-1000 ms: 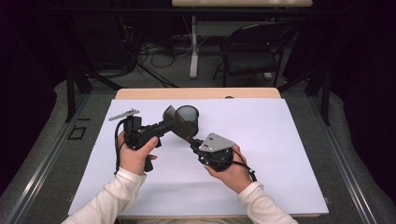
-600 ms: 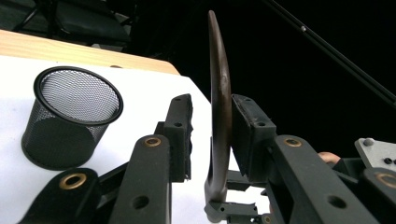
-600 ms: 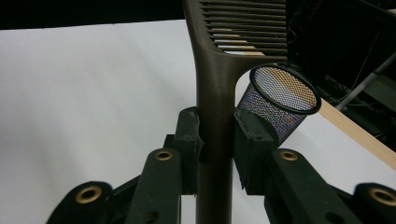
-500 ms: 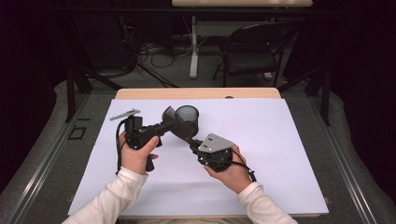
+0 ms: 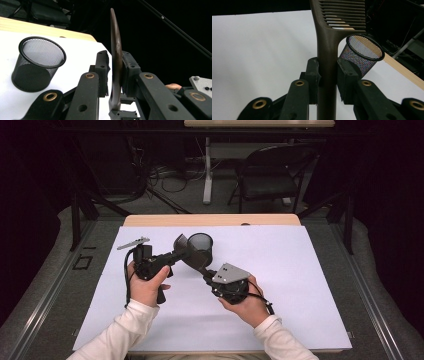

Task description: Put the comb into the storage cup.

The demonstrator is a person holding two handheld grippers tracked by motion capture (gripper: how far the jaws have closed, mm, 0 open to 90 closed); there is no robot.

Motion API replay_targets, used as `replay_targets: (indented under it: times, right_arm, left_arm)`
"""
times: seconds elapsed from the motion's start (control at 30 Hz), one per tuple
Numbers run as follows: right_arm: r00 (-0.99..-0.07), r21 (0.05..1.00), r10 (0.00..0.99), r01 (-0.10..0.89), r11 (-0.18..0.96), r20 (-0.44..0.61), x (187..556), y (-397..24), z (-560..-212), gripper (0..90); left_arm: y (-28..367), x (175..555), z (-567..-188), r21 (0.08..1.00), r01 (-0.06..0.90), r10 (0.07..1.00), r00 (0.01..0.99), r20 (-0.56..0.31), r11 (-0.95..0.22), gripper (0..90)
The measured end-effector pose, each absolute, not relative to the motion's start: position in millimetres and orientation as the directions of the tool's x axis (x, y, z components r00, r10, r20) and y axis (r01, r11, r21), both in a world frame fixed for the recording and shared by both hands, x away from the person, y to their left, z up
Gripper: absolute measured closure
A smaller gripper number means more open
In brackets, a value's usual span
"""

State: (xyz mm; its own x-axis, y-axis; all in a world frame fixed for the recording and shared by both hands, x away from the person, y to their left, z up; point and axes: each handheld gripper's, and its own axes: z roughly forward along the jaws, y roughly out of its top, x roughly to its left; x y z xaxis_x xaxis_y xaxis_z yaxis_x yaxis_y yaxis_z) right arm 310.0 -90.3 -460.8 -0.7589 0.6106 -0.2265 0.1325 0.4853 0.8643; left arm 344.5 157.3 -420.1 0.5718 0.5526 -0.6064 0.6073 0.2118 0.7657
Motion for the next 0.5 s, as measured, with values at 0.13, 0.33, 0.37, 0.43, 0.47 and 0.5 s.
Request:
replay_targets:
  times: [0.13, 0.33, 0.37, 0.43, 0.47, 0.5]
  right_arm:
    - [-0.759, 0.864, 0.61, 0.132, 0.486, -0.228, 310.0, -89.9, -461.1, 72.9]
    - [-0.759, 0.862, 0.61, 0.134, 0.488, -0.227, 310.2, -90.0, -461.3, 72.9]
    - [-0.759, 0.863, 0.611, 0.136, 0.487, -0.226, 310.3, -90.0, -461.5, 72.9]
    - [-0.759, 0.862, 0.611, 0.137, 0.488, -0.225, 310.4, -89.9, -461.6, 72.9]
    - [-0.759, 0.862, 0.611, 0.136, 0.489, -0.226, 310.5, -90.0, -461.7, 72.9]
    - [-0.759, 0.861, 0.61, 0.136, 0.49, -0.227, 310.6, -90.1, -461.8, 72.9]
  left_arm:
    - [157.5, 344.8, -421.6, 0.758, 0.613, 0.546, 0.566, -0.618, 0.222, 78.7]
    - [157.8, 345.2, -423.1, 0.75, 0.619, 0.537, 0.562, -0.63, 0.233, 80.1]
    - [157.4, 345.3, -423.4, 0.746, 0.623, 0.535, 0.558, -0.635, 0.236, 80.3]
    - [157.1, 345.5, -424.1, 0.743, 0.626, 0.53, 0.557, -0.639, 0.238, 81.2]
    - [157.0, 345.3, -424.1, 0.741, 0.629, 0.531, 0.555, -0.641, 0.237, 81.5]
    - [157.0, 345.2, -424.3, 0.74, 0.629, 0.53, 0.555, -0.641, 0.237, 81.8]
